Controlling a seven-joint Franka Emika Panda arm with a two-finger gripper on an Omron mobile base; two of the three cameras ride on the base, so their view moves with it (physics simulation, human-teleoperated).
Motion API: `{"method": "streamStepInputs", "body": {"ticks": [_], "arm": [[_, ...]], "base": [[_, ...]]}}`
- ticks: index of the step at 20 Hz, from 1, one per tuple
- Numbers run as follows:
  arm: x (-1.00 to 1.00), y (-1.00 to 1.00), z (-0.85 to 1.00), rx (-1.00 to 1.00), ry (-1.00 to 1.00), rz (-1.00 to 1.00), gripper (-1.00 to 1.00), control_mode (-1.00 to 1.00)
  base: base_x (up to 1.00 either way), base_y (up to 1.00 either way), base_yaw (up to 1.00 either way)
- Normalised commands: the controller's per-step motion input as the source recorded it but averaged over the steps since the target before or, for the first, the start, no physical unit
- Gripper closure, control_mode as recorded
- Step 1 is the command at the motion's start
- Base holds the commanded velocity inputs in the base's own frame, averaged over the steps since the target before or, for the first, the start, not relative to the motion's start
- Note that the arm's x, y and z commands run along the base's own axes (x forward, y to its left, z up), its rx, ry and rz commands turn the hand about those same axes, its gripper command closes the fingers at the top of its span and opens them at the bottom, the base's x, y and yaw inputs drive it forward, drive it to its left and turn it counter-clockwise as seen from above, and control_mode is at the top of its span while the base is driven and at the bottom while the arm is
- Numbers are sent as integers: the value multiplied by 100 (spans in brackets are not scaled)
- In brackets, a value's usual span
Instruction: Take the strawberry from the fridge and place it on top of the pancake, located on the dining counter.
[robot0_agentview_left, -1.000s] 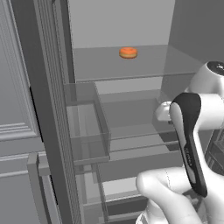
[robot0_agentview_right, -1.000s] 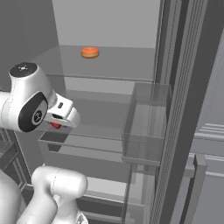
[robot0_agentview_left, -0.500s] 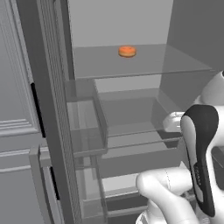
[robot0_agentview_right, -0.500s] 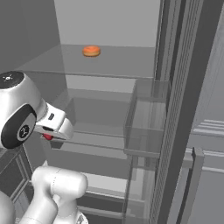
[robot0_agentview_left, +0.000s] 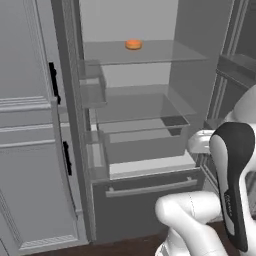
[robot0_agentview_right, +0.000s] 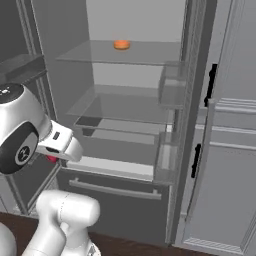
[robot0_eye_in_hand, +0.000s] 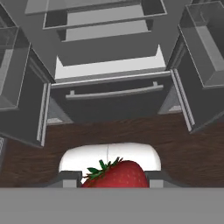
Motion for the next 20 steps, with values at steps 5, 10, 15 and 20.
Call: {"method": "streamStepInputs", "body": {"ticks": [5, 10, 15, 20], "arm": [[0, 0, 0, 0, 0, 0, 100, 100], [0, 0, 0, 0, 0, 0, 100, 100], [0, 0, 0, 0, 0, 0, 100, 100], [0, 0, 0, 0, 0, 0, 100, 100]], "base": [[-100, 0, 23], [-100, 0, 59], [-94, 1, 76], [-59, 6, 89]]}}
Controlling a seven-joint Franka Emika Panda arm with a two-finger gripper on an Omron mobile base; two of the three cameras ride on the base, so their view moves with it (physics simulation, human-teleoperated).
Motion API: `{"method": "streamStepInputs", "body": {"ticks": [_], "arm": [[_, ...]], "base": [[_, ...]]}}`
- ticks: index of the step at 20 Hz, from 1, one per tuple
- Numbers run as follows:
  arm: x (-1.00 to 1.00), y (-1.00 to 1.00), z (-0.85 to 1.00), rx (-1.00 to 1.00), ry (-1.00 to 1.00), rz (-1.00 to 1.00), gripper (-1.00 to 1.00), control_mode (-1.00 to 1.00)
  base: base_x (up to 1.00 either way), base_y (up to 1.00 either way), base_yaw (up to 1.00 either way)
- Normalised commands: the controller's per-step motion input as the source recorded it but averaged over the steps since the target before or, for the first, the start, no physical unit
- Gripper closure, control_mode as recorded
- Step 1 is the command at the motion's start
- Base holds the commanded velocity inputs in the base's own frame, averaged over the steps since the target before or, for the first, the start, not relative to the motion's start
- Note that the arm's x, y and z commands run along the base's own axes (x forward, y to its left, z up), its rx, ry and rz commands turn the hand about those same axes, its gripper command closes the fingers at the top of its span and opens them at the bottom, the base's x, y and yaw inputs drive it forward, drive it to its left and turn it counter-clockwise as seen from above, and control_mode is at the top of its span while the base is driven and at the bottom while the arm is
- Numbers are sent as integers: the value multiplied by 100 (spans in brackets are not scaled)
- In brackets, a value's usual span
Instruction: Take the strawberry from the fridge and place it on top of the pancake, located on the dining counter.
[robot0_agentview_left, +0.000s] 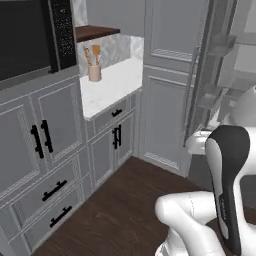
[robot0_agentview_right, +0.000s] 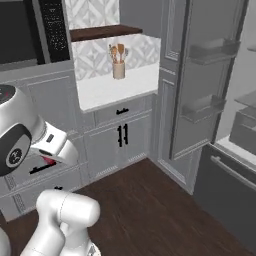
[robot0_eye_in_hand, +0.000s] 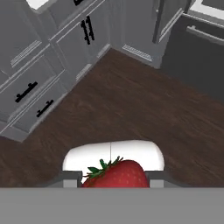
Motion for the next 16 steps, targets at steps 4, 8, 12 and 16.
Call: {"method": "streamStepInputs", "body": {"ticks": [4, 8, 12, 16], "arm": [[0, 0, 0, 0, 0, 0, 100, 100], [0, 0, 0, 0, 0, 0, 100, 100], [0, 0, 0, 0, 0, 0, 100, 100], [0, 0, 0, 0, 0, 0, 100, 100]], "base": [[-62, 6, 88], [-37, 32, 94], [-6, 83, 92], [2, 100, 55]]}}
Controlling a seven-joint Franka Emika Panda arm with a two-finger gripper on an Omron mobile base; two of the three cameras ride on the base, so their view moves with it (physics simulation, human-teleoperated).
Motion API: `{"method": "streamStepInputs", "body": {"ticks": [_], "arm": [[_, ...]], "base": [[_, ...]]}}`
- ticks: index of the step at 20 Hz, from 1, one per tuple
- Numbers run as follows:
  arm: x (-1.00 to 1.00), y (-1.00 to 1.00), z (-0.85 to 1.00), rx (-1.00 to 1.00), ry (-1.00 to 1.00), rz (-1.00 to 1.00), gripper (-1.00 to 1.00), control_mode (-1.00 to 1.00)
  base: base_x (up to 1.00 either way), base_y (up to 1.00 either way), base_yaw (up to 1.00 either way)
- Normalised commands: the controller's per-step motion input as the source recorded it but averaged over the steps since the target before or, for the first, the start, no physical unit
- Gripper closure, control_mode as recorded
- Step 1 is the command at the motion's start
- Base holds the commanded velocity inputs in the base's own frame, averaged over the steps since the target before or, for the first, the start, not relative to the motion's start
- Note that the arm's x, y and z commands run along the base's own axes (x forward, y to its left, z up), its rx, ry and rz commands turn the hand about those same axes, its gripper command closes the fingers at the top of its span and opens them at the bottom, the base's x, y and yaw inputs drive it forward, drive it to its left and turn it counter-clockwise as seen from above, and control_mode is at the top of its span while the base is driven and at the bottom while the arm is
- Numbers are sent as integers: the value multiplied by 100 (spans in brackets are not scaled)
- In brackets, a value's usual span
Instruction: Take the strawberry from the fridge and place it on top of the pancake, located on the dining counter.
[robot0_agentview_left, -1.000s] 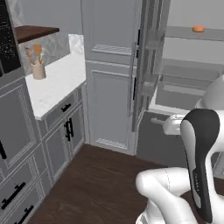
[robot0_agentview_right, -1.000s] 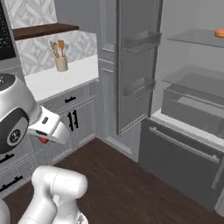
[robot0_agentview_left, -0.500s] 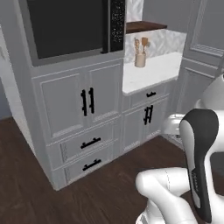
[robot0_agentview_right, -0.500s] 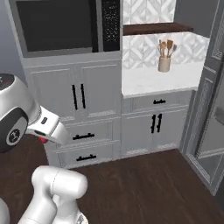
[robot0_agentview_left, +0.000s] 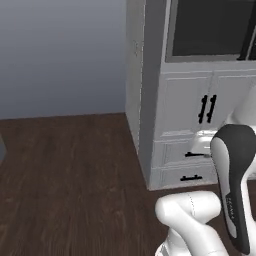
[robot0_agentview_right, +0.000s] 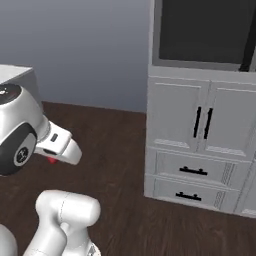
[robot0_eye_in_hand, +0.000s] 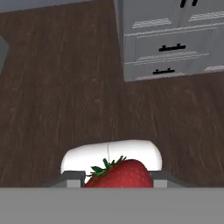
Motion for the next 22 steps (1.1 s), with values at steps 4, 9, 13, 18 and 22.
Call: {"method": "streamStepInputs", "body": {"ticks": [4, 9, 13, 18, 22], "arm": [[0, 0, 0, 0, 0, 0, 100, 100], [0, 0, 0, 0, 0, 0, 100, 100], [0, 0, 0, 0, 0, 0, 100, 100], [0, 0, 0, 0, 0, 0, 100, 100], [0, 0, 0, 0, 0, 0, 100, 100]], "base": [[15, 100, 39], [67, 100, 14], [93, 98, 1], [100, 71, 0], [100, 53, 0]]}}
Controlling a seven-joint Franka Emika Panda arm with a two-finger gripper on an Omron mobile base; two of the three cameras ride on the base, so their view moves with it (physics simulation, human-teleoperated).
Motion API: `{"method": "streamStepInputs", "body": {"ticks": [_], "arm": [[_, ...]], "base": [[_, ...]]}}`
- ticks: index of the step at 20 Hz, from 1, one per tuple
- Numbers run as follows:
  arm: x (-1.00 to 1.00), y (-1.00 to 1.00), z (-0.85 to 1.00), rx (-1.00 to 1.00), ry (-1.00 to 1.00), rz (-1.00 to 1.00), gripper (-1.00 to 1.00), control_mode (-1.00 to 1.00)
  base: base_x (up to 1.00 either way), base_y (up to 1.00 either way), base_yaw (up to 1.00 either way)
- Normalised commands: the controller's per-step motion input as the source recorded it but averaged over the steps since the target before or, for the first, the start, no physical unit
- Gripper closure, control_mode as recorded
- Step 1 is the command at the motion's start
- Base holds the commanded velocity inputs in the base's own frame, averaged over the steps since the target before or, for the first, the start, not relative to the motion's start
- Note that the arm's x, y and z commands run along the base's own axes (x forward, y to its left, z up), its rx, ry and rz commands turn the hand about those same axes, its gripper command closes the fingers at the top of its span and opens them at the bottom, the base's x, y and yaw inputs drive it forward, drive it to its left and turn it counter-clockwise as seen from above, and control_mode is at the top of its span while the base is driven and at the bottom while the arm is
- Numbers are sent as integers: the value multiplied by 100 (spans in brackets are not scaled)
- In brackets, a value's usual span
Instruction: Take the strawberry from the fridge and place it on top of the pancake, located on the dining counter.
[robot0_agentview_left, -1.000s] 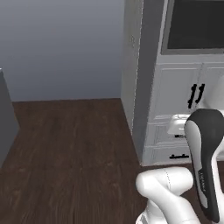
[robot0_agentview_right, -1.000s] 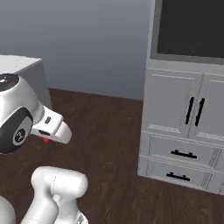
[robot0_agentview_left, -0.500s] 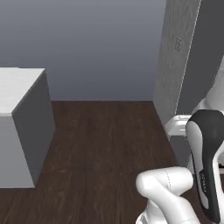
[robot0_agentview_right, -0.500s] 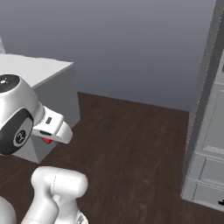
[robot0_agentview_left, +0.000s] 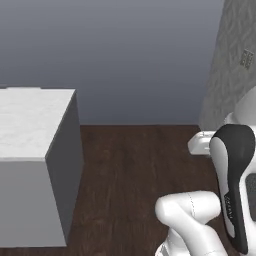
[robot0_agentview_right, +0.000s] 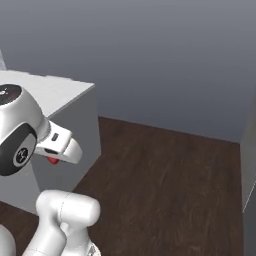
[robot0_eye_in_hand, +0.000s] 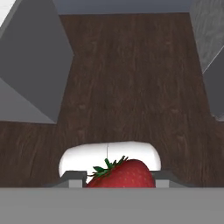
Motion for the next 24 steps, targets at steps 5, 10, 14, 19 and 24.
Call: {"method": "streamStepInputs", "body": {"ticks": [5, 10, 14, 19, 24], "arm": [[0, 0, 0, 0, 0, 0, 100, 100], [0, 0, 0, 0, 0, 0, 100, 100], [0, 0, 0, 0, 0, 0, 100, 100], [0, 0, 0, 0, 0, 0, 100, 100], [0, 0, 0, 0, 0, 0, 100, 100]], "base": [[100, 1, 0], [100, -19, 0], [100, 0, 0], [100, 14, -1], [100, 21, 0]]}}
